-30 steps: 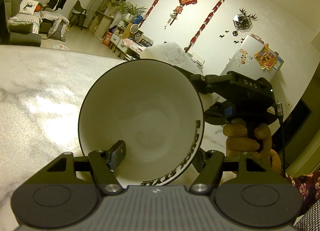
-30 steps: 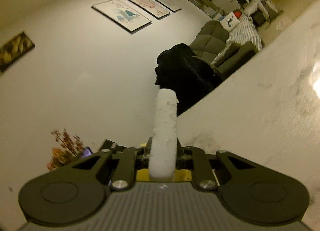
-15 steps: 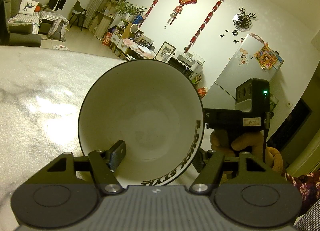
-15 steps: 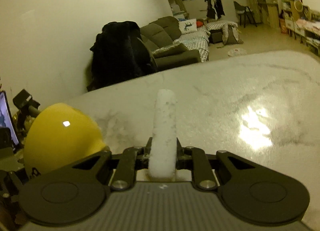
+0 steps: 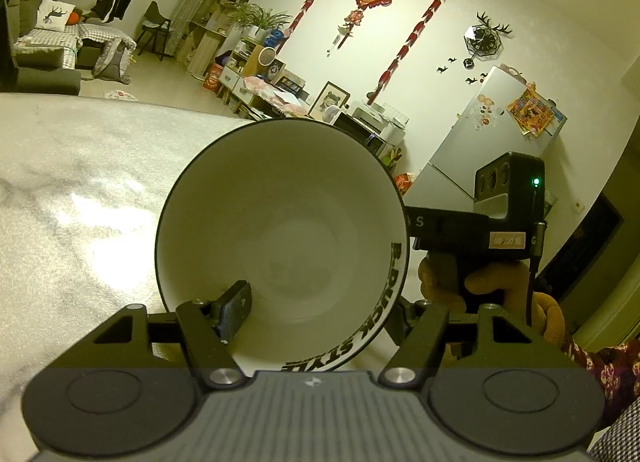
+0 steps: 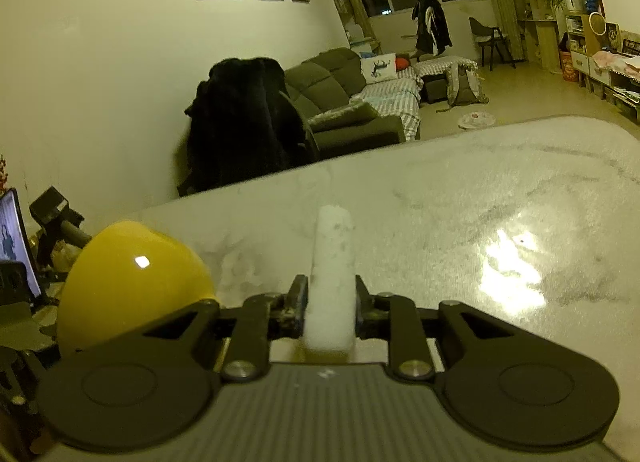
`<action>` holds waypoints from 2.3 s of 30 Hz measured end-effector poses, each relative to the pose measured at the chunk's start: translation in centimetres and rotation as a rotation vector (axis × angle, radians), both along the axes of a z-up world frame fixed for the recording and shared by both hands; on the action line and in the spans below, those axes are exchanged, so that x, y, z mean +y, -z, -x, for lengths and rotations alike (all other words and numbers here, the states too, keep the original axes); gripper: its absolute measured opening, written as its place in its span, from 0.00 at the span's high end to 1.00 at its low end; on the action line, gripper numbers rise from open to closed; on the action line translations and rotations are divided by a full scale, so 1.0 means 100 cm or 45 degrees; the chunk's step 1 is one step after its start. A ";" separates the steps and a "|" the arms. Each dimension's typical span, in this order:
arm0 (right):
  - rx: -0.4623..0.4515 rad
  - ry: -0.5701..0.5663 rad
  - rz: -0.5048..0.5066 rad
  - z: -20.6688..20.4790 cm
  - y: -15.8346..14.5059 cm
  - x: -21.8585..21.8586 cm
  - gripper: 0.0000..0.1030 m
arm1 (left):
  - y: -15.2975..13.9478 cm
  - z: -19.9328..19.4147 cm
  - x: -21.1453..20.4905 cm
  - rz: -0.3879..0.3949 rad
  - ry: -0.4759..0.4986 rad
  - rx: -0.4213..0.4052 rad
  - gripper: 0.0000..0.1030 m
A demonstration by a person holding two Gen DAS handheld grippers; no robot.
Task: Clean bowl
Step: 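Pull the sponge away from the bowl with the right tool, then press the white sponge onto the bowl's outer wall behind the rim with the right tool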
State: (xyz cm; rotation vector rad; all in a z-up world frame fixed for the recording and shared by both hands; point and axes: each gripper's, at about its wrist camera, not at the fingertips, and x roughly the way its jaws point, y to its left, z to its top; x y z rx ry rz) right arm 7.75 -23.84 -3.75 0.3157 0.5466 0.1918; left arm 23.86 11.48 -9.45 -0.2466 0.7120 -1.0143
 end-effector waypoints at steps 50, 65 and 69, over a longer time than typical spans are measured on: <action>-0.407 -0.337 -0.439 0.034 -0.027 -0.010 0.82 | 0.000 0.002 -0.002 0.006 0.005 0.005 0.32; -0.258 -0.214 -0.386 0.018 -0.017 -0.012 0.82 | 0.000 0.001 -0.003 0.007 0.005 0.006 0.32; -0.226 -0.207 -0.361 0.015 -0.014 -0.008 0.82 | 0.000 0.001 -0.004 0.006 0.007 0.005 0.31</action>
